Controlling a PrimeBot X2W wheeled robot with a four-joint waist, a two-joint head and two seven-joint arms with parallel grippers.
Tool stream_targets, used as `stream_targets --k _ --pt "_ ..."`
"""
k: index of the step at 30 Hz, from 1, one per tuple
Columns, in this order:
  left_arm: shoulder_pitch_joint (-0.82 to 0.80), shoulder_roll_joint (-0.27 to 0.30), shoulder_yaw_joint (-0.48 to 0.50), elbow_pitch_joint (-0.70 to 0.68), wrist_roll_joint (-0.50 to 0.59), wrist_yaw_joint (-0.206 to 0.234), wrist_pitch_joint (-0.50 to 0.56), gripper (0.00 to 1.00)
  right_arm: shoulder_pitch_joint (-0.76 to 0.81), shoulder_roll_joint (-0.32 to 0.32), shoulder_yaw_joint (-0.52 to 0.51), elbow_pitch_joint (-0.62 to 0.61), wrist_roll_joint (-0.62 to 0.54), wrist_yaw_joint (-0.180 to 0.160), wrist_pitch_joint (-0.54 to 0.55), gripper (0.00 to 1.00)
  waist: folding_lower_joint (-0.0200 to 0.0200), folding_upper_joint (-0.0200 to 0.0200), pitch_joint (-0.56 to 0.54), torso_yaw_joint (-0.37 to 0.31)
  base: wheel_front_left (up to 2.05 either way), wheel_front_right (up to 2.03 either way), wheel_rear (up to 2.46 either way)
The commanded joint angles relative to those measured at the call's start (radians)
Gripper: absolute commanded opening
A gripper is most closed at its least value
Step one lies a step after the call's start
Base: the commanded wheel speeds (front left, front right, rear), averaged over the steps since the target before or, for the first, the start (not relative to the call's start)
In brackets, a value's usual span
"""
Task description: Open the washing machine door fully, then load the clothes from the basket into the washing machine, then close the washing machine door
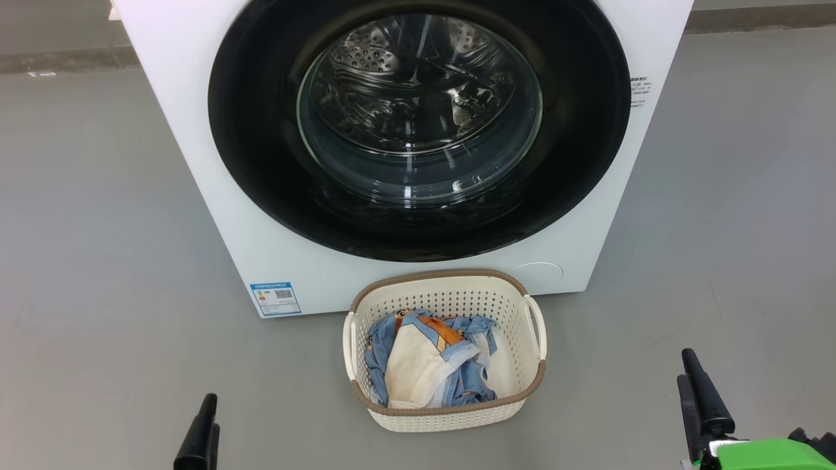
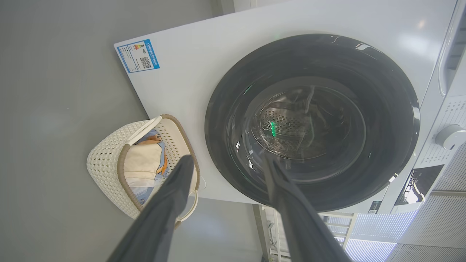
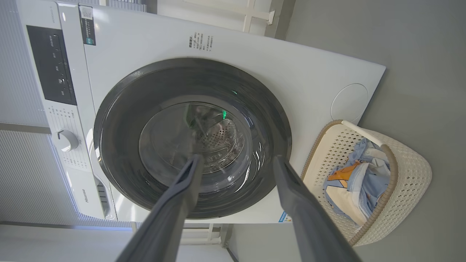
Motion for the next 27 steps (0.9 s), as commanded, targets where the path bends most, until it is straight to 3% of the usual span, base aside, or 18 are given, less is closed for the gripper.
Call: stream_targets --k 1,13,27 --pt "-0.028 0.019 0.007 -0.029 0.021 -0.005 -0.007 1.00 -0.018 -0.013 0.014 -0.035 -0.024 0.000 -0.009 1.00 -0.0001 -0.0001 0.000 0.000 0.00 0.00 0.00" --pt "-0.031 0.021 -0.005 -0.043 0.146 -0.006 -0.040 1.00 -0.021 -0.030 0.042 -0.076 -0.196 0.001 -0.041 1.00 -0.0001 -0.0001 0.002 0.002 0.00 0.00 0.00" --pt "-0.037 0.039 -0.031 -0.065 0.373 -0.007 -0.084 1.00 -0.026 -0.064 0.090 -0.120 -0.420 0.001 -0.085 1.00 -0.0001 -0.0001 0.003 0.006 0.00 0.00 0.00"
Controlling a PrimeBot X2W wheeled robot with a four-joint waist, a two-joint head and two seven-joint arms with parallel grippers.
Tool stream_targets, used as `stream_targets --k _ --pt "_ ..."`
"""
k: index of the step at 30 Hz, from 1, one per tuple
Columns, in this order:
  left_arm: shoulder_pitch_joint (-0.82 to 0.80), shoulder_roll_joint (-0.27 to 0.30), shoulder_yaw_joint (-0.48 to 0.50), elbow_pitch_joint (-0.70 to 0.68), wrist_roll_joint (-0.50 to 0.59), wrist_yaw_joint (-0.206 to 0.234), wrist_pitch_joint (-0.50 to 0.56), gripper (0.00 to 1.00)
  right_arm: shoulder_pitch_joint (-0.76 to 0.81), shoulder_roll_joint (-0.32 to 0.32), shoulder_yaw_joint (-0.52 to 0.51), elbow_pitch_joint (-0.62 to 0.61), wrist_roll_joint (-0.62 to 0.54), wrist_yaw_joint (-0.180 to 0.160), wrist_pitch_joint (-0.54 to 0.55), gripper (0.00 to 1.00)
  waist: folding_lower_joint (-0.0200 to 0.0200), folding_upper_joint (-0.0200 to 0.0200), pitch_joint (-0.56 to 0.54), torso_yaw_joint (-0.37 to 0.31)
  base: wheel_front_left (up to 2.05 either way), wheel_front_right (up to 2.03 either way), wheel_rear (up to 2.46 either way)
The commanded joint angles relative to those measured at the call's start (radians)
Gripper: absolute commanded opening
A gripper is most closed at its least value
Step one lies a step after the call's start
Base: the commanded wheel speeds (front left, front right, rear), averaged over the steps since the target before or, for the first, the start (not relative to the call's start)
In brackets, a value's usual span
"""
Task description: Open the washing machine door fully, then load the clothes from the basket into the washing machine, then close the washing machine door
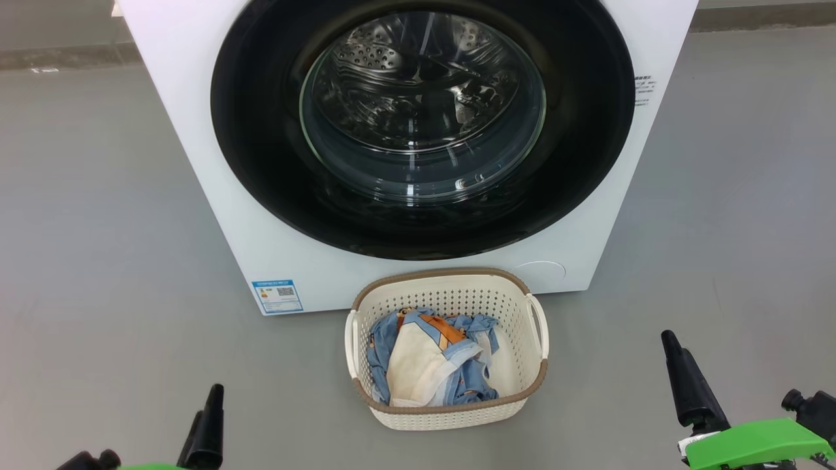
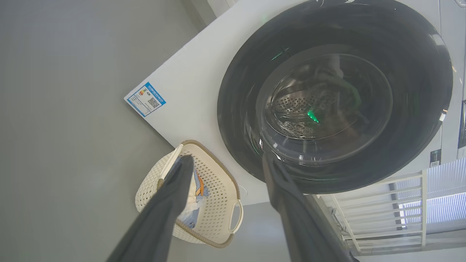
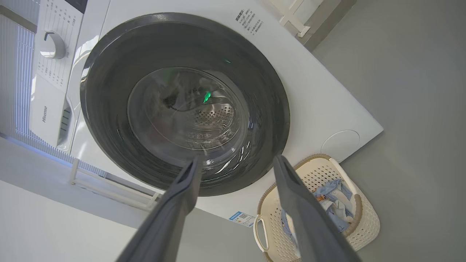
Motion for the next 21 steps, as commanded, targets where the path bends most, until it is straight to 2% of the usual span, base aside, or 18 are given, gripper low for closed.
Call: stream_targets --k 1,21 --pt "-0.037 0.019 0.010 -0.034 0.034 -0.006 -0.014 1.00 -0.029 -0.017 0.022 -0.036 -0.033 0.001 -0.015 1.00 -0.0001 0.0000 0.000 0.001 0.00 0.00 0.00" --pt "-0.022 0.038 0.010 -0.050 0.362 -0.007 -0.073 1.00 -0.022 -0.068 0.067 -0.046 -0.314 0.001 -0.073 1.00 -0.0001 0.0000 0.004 0.003 0.00 0.00 0.00"
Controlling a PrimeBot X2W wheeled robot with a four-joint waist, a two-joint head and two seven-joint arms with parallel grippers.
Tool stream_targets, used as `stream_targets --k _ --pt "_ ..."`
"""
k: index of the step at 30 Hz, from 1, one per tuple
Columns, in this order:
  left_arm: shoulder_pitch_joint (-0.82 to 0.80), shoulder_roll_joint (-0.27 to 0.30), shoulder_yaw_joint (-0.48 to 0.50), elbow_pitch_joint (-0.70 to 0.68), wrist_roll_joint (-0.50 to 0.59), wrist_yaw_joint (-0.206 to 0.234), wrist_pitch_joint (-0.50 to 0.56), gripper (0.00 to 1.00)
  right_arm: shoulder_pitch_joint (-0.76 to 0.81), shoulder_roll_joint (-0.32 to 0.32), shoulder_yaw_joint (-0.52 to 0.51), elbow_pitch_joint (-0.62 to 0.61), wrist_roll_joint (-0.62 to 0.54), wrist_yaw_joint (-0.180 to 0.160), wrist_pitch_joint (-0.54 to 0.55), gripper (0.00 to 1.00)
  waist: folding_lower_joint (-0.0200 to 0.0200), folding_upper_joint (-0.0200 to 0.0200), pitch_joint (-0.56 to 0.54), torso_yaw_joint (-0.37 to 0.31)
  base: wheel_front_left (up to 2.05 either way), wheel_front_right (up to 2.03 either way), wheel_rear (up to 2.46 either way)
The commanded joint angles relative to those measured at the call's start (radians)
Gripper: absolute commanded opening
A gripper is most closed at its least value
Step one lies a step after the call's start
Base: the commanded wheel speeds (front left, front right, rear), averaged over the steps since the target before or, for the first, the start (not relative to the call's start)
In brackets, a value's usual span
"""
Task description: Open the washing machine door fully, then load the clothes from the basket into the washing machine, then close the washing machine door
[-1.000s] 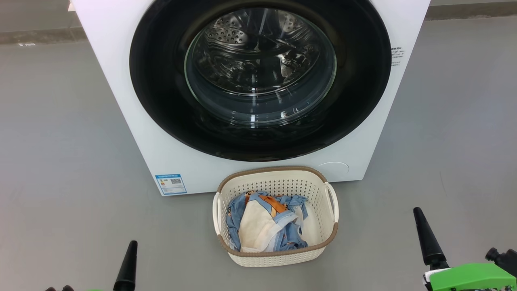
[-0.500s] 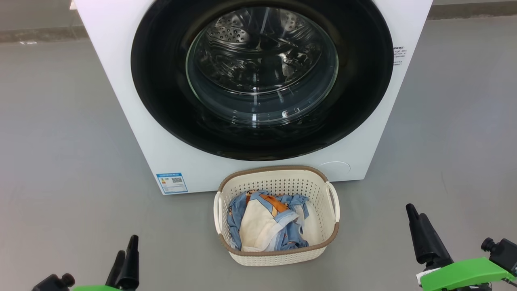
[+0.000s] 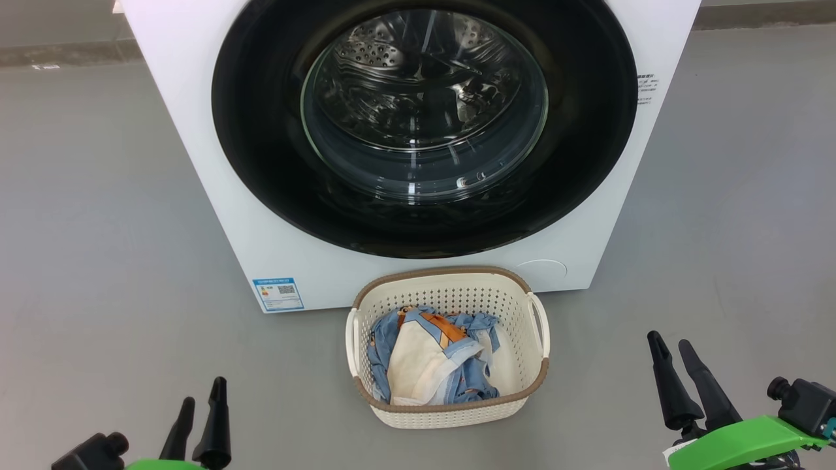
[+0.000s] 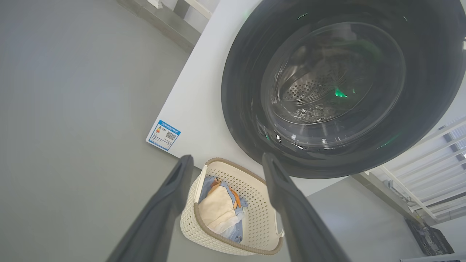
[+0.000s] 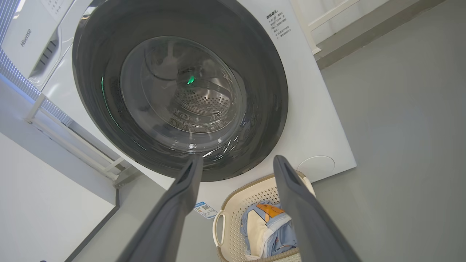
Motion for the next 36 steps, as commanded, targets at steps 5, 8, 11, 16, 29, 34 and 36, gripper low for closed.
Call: stream_targets --k 5,8,11,16,29,34,36 --pt "-0.018 0.020 0.037 -0.026 0.085 -0.007 -0.023 1.00 -0.018 -0.022 0.014 -0.031 -0.074 0.001 -0.024 1.00 0.0000 -0.0001 0.001 0.001 0.00 0.00 0.00" --pt "-0.014 0.018 0.047 -0.024 0.123 -0.007 -0.032 1.00 -0.013 -0.022 0.007 -0.028 -0.108 0.001 -0.032 1.00 0.0000 -0.0001 0.001 0.000 0.00 0.00 0.00" --pt "-0.010 0.016 0.055 -0.023 0.158 -0.007 -0.041 1.00 -0.006 -0.023 0.002 -0.020 -0.141 0.001 -0.041 1.00 0.0000 -0.0001 0.001 0.000 0.00 0.00 0.00" --pt "-0.002 0.016 0.062 -0.020 0.217 -0.008 -0.056 1.00 0.006 -0.024 -0.008 -0.005 -0.196 0.001 -0.056 1.00 0.0000 -0.0001 0.002 -0.001 0.00 0.00 0.00" --pt "0.000 0.022 0.064 -0.021 0.347 -0.009 -0.094 1.00 0.020 -0.034 -0.026 0.025 -0.341 0.001 -0.094 1.00 0.0000 -0.0001 0.006 0.000 0.00 0.00 0.00" --pt "0.003 0.023 0.064 -0.026 0.401 -0.009 -0.109 1.00 0.024 -0.034 -0.031 0.042 -0.405 0.001 -0.108 1.00 0.0000 -0.0001 0.003 0.001 0.00 0.00 0.00" --pt "0.006 0.024 0.064 -0.027 0.422 -0.009 -0.115 1.00 0.025 -0.034 -0.035 0.050 -0.429 0.001 -0.114 1.00 0.0000 -0.0001 0.002 0.001 0.00 0.00 0.00"
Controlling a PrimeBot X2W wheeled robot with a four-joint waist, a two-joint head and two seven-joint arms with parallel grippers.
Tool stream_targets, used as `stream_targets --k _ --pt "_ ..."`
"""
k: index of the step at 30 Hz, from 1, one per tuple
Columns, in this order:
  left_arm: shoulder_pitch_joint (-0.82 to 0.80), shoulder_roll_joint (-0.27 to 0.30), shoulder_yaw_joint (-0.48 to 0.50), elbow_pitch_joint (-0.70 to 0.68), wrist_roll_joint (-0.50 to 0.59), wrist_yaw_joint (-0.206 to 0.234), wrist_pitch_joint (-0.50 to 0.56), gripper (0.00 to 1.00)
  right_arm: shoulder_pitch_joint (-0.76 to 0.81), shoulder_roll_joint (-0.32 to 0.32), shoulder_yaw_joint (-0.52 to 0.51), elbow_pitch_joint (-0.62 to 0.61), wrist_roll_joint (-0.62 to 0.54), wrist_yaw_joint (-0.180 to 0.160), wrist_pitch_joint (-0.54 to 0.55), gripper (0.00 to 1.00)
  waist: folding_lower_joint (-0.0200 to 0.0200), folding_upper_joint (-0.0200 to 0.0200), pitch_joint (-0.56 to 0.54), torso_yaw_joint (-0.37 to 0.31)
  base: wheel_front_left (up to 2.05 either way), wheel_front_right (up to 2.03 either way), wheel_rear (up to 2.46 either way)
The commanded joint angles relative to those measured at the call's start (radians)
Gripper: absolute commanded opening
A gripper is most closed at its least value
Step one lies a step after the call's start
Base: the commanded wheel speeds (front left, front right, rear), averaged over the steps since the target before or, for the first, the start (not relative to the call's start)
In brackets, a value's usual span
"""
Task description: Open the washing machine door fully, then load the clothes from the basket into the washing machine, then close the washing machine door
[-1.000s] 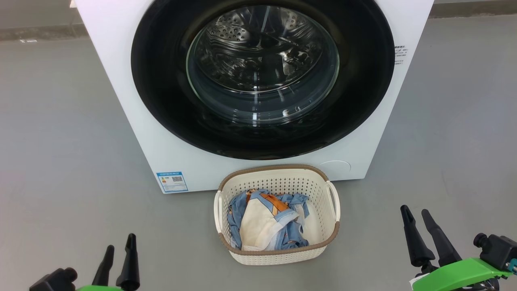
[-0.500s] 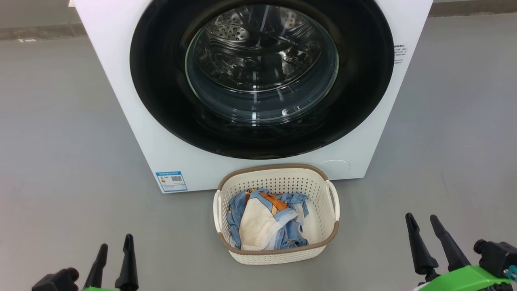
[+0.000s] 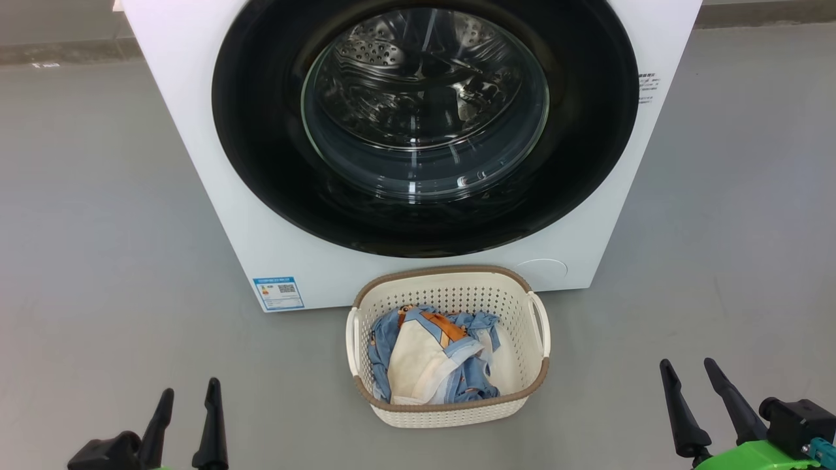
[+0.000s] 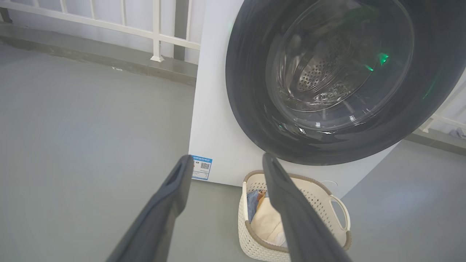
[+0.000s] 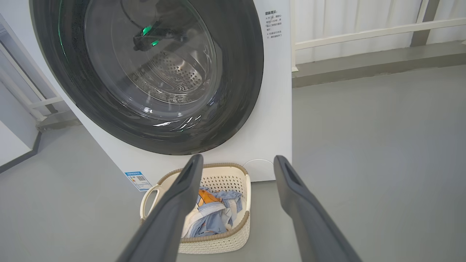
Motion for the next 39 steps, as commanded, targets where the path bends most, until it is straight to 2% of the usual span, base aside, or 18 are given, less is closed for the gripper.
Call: stream_targets --k 1,11,39 --pt "-0.005 0.025 0.029 -0.029 0.039 -0.002 -0.021 1.00 -0.001 -0.017 0.014 -0.014 -0.041 0.001 -0.019 1.00 0.0000 0.0000 -0.001 0.000 0.00 0.00 0.00" --pt "0.007 0.026 0.028 -0.042 0.145 -0.003 -0.049 1.00 0.002 -0.022 0.011 0.005 -0.155 0.002 -0.047 1.00 -0.0001 0.0000 -0.001 0.000 0.00 0.00 0.00" --pt "0.006 0.014 0.059 -0.056 0.142 -0.003 -0.049 1.00 0.004 -0.016 0.009 0.000 -0.159 0.002 -0.047 1.00 -0.0001 0.0000 0.003 -0.003 0.00 0.00 0.00"
